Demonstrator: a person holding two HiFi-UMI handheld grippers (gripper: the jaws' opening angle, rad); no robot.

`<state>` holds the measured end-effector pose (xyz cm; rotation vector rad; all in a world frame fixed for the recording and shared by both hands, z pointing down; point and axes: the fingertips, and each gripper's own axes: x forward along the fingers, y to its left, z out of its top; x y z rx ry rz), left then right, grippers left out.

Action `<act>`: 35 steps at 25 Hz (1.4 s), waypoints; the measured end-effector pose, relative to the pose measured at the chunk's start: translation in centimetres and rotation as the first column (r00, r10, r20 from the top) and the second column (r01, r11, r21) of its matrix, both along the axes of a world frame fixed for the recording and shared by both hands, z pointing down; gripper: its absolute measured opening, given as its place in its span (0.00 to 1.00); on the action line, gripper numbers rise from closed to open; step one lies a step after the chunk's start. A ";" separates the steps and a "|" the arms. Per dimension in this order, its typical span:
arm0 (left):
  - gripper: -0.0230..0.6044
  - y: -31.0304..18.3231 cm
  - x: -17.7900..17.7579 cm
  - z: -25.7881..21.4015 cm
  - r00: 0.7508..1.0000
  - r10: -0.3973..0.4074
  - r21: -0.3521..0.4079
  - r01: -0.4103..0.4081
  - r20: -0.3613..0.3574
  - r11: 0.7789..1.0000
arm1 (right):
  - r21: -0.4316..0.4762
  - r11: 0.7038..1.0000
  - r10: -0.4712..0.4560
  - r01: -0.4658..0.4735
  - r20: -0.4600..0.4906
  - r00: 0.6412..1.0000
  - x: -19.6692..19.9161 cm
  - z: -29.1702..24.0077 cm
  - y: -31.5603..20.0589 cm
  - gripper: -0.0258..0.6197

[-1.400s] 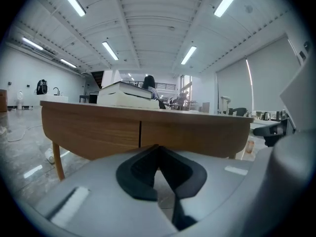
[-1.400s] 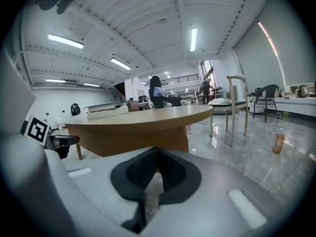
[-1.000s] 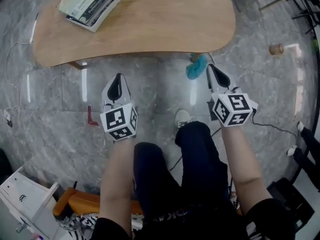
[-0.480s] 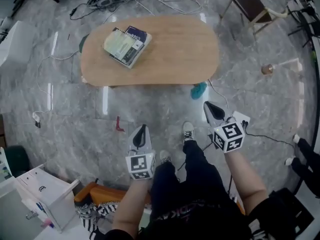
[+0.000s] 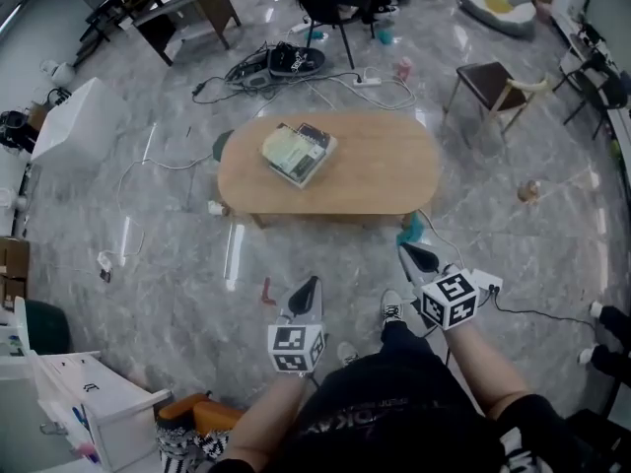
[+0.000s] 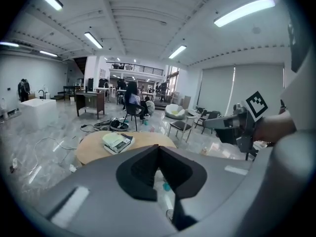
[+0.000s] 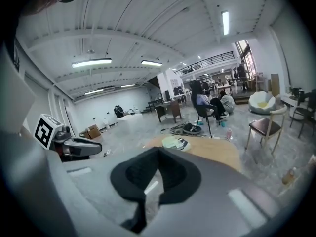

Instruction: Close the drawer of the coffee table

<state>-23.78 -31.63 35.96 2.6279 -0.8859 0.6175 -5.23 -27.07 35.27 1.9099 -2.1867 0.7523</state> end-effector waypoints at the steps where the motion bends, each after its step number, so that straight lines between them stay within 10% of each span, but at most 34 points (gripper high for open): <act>1: 0.04 0.6 -0.9 -0.7 1.000 0.008 0.000 -0.008 -0.007 1.000 | 0.003 1.000 -0.005 0.005 -0.001 1.000 -1.2 -0.7 0.7 0.04; 19: 0.04 12.1 -11.2 -3.3 0.982 0.163 -0.062 -0.169 -0.092 0.984 | 0.013 0.991 -0.131 0.131 -0.006 0.991 -21.0 -4.5 11.5 0.04; 35: 0.04 15.4 -11.3 -2.7 0.970 0.215 -0.089 -0.225 -0.114 0.970 | -0.028 0.992 -0.119 0.120 0.023 0.993 -23.2 -3.0 15.9 0.04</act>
